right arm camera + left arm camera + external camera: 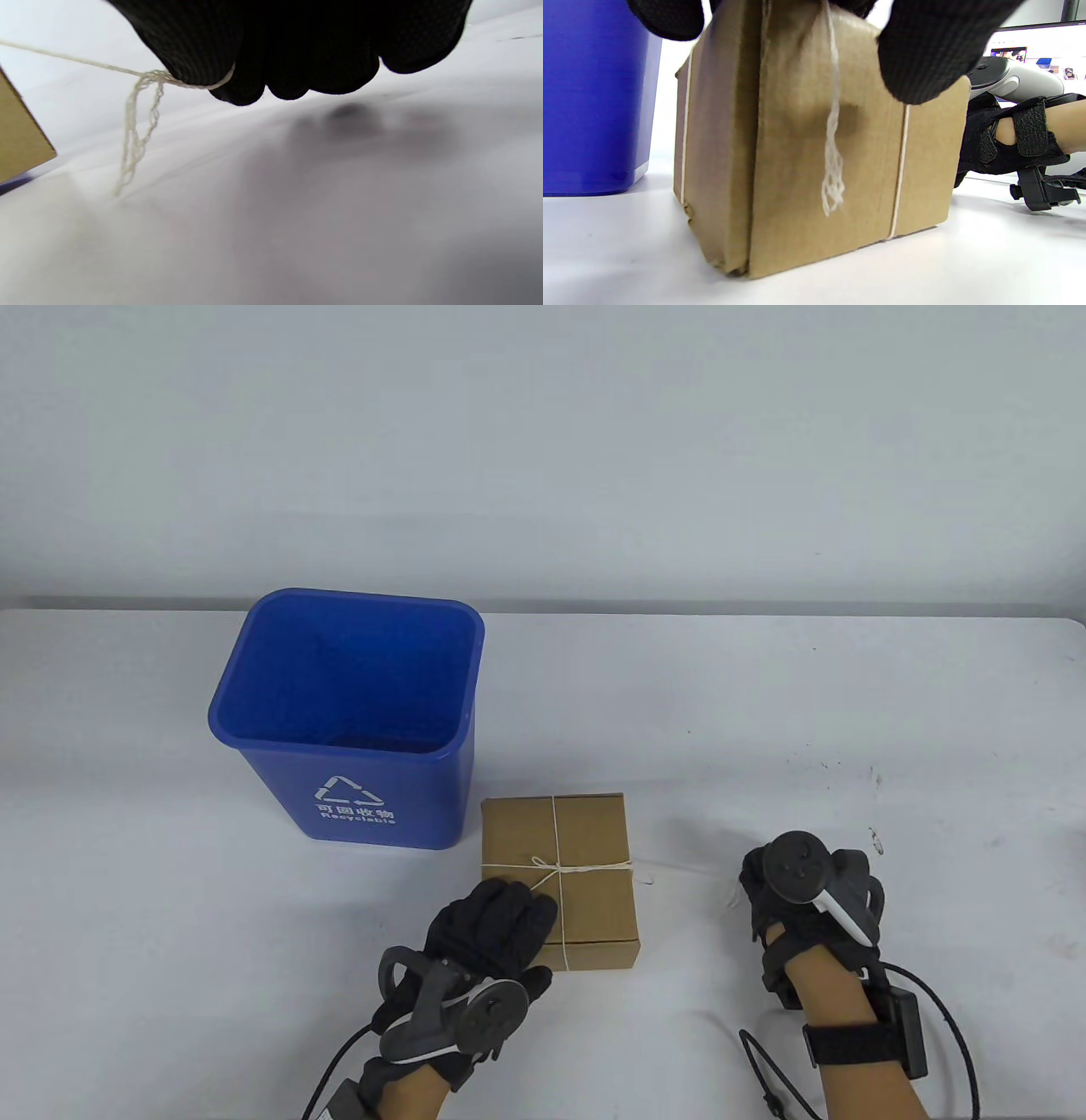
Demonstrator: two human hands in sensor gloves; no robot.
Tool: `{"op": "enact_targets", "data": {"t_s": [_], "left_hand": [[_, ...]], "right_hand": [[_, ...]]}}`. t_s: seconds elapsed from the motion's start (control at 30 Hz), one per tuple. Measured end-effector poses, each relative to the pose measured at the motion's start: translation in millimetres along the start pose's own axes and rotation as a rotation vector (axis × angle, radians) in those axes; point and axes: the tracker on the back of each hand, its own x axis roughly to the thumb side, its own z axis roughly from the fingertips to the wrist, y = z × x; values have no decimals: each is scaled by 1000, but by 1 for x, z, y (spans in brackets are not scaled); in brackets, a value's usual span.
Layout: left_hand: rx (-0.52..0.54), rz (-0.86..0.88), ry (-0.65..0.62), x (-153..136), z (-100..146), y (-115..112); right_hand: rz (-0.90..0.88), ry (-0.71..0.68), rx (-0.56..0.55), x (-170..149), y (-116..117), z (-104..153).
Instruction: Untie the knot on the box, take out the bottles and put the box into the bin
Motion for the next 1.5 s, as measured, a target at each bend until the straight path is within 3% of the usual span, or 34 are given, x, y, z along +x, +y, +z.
{"op": "enact_targets", "data": {"t_s": [0.33,0.5,0.6,0.73,0.87,0.97,1.1,1.23,1.5], "left_hand": [[-1,4,0,-1,0,0],[-2,5,0,-1,0,0],[-4,8,-1,-1,0,0],[-7,12,-2,-1,0,0],[-9,14,-3,-1,0,0],[-10,15,-3,-1,0,0],[-11,13,-3,-1,0,0],[-11,13,-3,-1,0,0],[-12,13,-3,-1,0,0]], "right_hand": [[-20,114,3,-17,-5,-1],[-43,141,57,-21,-9,-1],[-103,149,104,-23,-17,2],[-195,158,52,-28,-38,10],[-256,43,-57,-18,-53,23],[-257,-125,-38,11,-49,30],[-129,-296,38,57,-30,38],[-49,-344,74,81,-10,39],[-13,-385,-11,94,8,32]]}}
